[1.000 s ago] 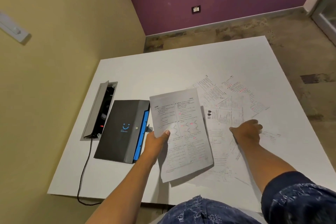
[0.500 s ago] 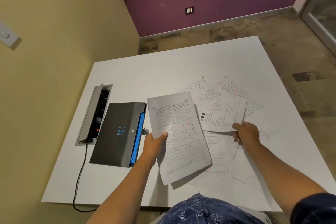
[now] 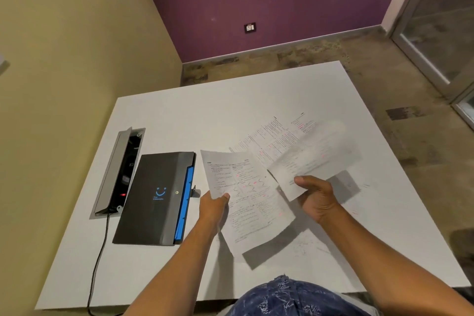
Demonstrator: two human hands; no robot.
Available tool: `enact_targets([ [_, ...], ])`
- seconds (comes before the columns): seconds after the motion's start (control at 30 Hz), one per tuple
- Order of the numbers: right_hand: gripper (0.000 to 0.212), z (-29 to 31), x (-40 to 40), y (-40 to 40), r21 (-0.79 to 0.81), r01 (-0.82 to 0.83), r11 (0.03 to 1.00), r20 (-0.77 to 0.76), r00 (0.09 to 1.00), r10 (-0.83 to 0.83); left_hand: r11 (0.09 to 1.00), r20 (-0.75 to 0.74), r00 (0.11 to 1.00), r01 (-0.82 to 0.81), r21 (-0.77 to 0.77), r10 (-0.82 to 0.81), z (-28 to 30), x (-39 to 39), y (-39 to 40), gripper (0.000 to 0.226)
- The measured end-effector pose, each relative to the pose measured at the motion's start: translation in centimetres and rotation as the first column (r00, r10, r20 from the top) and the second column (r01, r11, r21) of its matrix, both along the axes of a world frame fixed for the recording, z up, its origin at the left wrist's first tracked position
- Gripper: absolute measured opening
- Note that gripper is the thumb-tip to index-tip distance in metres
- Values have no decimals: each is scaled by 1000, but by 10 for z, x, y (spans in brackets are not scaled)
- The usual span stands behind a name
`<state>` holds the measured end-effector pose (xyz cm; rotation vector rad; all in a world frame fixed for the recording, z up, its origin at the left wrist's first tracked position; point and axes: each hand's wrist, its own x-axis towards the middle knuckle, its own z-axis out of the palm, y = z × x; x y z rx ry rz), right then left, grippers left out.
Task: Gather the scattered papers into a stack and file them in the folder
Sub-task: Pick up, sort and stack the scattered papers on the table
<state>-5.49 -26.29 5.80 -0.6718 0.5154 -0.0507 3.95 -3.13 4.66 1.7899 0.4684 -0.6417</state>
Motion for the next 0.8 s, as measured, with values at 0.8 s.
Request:
enact_targets([
  [0.8, 31, -2, 5, 53, -333, -585, 740, -386, 800, 459, 974, 191, 980, -4, -226, 48, 25, 12, -5, 22],
])
